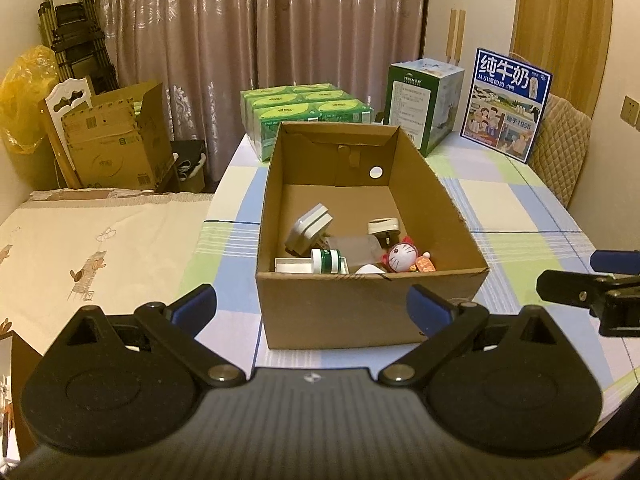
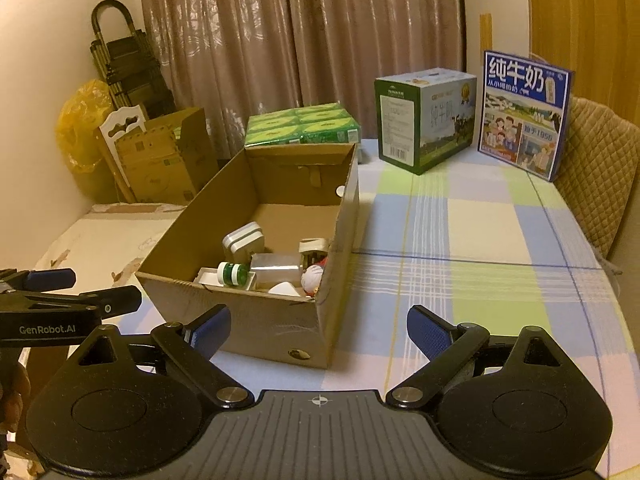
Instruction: Organize rigid objects
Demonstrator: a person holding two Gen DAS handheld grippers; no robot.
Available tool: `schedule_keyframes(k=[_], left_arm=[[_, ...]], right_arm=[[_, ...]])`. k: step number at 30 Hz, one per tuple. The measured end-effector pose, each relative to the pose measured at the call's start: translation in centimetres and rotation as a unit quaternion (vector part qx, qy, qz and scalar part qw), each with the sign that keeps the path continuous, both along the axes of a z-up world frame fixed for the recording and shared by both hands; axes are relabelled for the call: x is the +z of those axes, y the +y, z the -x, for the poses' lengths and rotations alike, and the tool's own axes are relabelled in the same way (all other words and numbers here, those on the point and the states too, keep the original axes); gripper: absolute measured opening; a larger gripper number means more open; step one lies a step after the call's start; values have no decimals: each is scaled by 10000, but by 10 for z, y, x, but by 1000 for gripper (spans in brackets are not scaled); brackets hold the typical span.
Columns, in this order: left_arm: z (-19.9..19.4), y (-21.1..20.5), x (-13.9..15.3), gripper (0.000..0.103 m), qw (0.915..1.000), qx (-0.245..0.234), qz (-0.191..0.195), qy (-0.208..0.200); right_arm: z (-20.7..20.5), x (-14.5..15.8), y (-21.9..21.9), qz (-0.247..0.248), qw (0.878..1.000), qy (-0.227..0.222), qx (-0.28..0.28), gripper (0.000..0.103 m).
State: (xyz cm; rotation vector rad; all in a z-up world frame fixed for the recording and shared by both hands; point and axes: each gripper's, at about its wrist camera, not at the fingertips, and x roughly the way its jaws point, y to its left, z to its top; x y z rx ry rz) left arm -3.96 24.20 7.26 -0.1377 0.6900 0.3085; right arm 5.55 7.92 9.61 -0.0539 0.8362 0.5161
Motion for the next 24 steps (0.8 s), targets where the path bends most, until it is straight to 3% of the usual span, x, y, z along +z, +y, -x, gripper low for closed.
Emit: schedule_keyframes(k=[24], left_arm=[[30, -30, 17, 102, 9999, 76, -77, -4]], right_arm=[[27, 11, -24, 21, 10000, -21, -70, 92]])
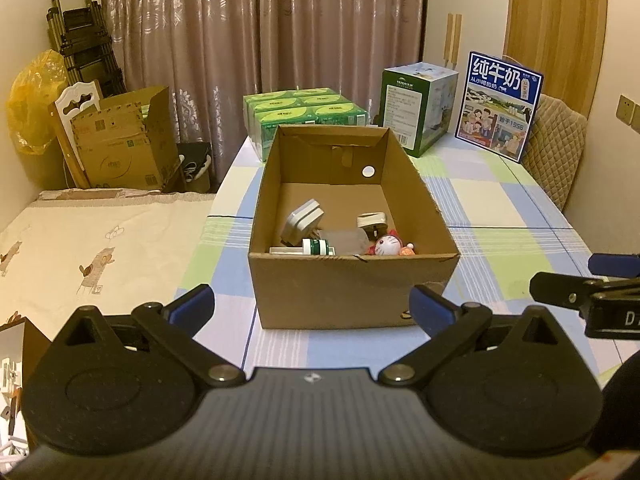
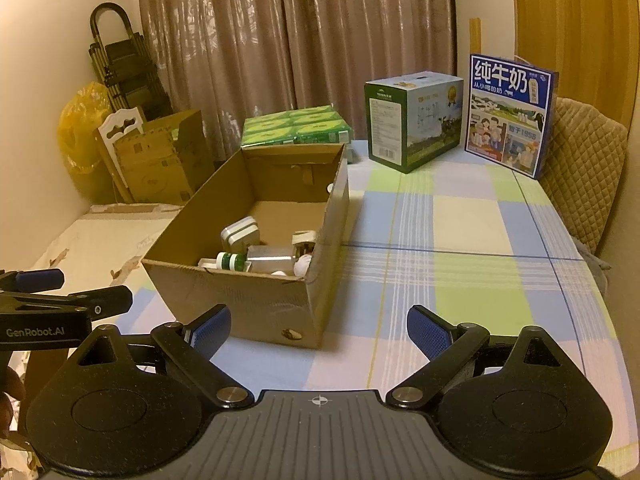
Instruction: Organize rigid objects
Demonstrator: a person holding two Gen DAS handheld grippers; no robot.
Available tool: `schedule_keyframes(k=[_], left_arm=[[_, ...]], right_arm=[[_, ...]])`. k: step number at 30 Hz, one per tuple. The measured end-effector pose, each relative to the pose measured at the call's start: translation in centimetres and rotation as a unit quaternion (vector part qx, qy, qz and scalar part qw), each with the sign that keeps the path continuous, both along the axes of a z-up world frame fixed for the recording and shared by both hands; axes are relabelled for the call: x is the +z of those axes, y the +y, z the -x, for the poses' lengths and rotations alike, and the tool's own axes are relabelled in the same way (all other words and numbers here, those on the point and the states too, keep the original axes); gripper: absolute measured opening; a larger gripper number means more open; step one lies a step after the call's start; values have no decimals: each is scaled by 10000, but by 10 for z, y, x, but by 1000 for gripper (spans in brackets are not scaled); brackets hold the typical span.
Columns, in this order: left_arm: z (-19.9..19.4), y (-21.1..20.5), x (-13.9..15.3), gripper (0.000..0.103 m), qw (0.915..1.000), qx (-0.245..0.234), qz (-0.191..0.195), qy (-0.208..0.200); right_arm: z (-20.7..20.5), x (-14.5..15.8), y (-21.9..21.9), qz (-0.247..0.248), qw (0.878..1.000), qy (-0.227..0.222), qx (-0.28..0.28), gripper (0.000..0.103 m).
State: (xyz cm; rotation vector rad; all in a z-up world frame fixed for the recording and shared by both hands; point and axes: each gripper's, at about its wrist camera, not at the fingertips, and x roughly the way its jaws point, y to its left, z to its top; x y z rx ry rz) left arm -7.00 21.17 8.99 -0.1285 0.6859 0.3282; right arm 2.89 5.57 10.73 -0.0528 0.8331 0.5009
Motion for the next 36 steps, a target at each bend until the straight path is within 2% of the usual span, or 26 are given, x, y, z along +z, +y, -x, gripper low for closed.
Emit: schedule_keyframes(k=[8, 13, 22, 27, 36], left_arm=[[13, -5, 0, 99, 9997, 142, 184, -54], [16, -9, -2, 99, 9995, 247, 165, 58], [12, -18, -4, 99, 9998, 131, 123, 125], [9, -26, -5, 99, 9998, 112, -63, 125], [10, -34, -12, 99, 9997, -61, -65, 245]], right_arm=[[8, -4, -8, 14, 9999, 59, -81, 92], [12, -6, -11, 8, 9999, 113, -112, 92], [9, -9, -15, 5, 9998, 148, -118, 92], [8, -12, -16, 30, 9998, 163, -140, 92], [12, -13, -13, 81, 9998, 102, -135, 92]])
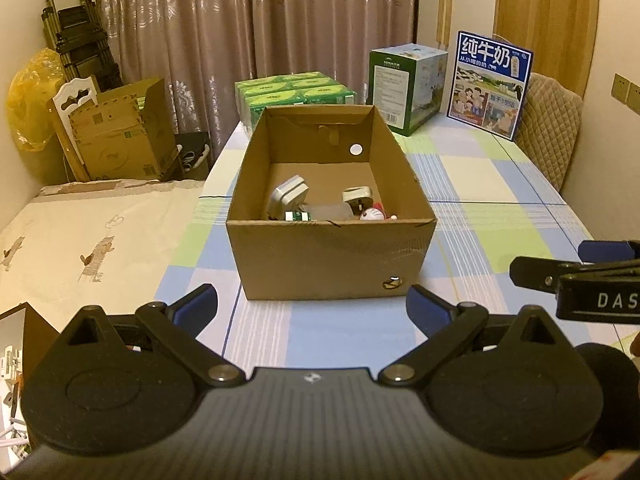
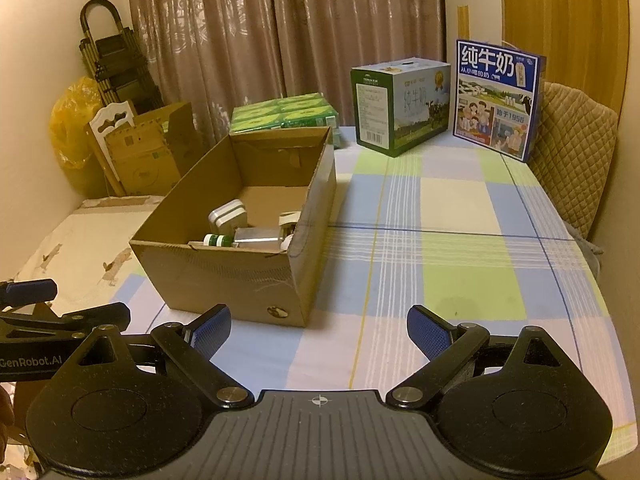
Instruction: Organize rigid objects
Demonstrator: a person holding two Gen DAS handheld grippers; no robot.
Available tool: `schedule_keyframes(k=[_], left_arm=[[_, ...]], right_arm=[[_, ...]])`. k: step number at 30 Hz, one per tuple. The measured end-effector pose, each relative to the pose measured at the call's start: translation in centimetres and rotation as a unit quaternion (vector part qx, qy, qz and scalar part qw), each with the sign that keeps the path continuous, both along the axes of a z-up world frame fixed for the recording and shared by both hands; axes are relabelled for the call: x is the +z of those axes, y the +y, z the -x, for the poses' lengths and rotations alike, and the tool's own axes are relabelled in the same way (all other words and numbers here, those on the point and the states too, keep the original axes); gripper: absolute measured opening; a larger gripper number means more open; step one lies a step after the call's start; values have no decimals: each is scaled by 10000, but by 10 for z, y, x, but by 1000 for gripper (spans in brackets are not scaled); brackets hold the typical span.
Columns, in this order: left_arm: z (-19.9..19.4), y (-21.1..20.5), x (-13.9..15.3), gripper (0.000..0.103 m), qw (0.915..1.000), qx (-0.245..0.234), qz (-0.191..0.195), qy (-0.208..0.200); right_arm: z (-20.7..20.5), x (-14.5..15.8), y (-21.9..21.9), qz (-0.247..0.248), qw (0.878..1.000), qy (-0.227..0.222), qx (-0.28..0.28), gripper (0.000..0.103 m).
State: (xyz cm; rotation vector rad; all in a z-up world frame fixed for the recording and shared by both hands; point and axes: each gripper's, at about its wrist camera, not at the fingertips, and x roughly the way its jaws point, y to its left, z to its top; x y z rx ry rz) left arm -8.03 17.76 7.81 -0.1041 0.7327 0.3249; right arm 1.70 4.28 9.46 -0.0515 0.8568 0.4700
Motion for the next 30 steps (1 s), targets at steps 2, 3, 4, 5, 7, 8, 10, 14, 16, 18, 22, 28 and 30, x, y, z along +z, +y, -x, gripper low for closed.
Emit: schedule_keyframes(k=[2, 3, 4, 5, 7, 8, 10, 14, 16, 18, 22, 28, 30], left_arm=[[0, 0, -1, 99, 10000, -22, -5, 29], [0, 0, -2, 99, 10000, -17, 0, 35], [0, 0, -3, 99, 10000, -13, 11, 31], [0, 0, -3, 99, 10000, -6, 21, 24], [0, 0, -3, 99, 10000, -14, 38, 27], [0, 0, -4, 99, 10000, -20, 34, 27], [0, 0, -3, 99, 10000, -15, 46, 17], [0, -1, -3, 99, 10000, -5, 70, -4], [0, -2, -3, 99, 10000, -15, 67, -4], [1, -3, -3, 99, 10000, -29, 66, -16], [2, -3, -2, 100, 10000, 1, 41, -6], [2, -1, 0, 100, 10000, 38, 38, -15], [1, -1, 0, 100, 10000, 28, 34, -12]], right_arm=[[0, -1, 0, 7, 10000, 18, -2, 92], [0, -1, 0, 22, 10000, 19, -7, 92], [0, -1, 0, 40, 10000, 20, -4, 92], [0, -2, -1, 58, 10000, 19, -4, 92], [0, -2, -1, 81, 10000, 24, -19, 92], [0, -3, -2, 84, 10000, 27, -21, 92], [0, -4, -3, 89, 9999, 41, -26, 92], [2, -4, -4, 103, 9999, 50, -38, 92], [3, -4, -4, 120, 9999, 34, -38, 92], [3, -4, -4, 110, 9999, 36, -40, 92], [3, -4, -4, 114, 9999, 36, -37, 92], [6, -2, -3, 113, 9999, 36, -23, 92], [7, -1, -3, 107, 9999, 34, -24, 92]])
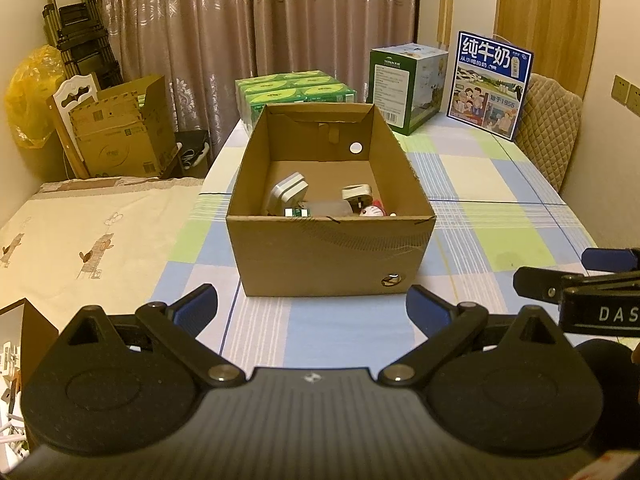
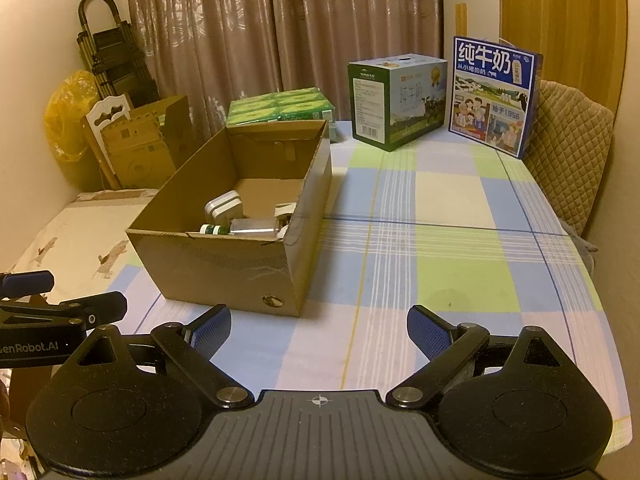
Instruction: Organize rigid objects
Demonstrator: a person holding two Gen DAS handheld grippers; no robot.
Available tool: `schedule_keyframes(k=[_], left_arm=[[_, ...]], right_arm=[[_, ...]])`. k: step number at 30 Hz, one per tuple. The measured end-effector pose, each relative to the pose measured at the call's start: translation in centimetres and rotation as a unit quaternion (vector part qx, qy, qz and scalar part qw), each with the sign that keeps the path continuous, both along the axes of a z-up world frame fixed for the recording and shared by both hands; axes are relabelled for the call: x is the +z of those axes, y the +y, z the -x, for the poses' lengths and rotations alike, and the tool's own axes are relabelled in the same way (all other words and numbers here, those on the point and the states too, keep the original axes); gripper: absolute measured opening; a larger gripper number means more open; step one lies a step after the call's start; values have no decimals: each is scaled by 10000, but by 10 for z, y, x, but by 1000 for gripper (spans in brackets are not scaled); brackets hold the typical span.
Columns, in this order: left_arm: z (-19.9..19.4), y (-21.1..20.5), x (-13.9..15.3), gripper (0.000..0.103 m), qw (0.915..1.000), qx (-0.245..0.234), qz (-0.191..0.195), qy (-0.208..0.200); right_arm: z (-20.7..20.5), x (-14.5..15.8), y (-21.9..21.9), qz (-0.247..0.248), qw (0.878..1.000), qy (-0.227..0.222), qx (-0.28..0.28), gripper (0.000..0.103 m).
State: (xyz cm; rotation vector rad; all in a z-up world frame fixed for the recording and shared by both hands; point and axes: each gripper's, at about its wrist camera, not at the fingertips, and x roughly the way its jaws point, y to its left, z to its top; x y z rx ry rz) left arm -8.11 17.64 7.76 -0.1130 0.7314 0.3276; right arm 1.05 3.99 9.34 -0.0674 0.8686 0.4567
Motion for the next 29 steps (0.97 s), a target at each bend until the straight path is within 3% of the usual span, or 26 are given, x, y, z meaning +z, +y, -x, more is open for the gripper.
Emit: schedule_keyframes(k=[29], left_arm=[[-3, -1, -1, 100, 9999, -42, 80, -122]], right_arm=[[-4, 1, 0, -9, 10000, 25, -36, 92]])
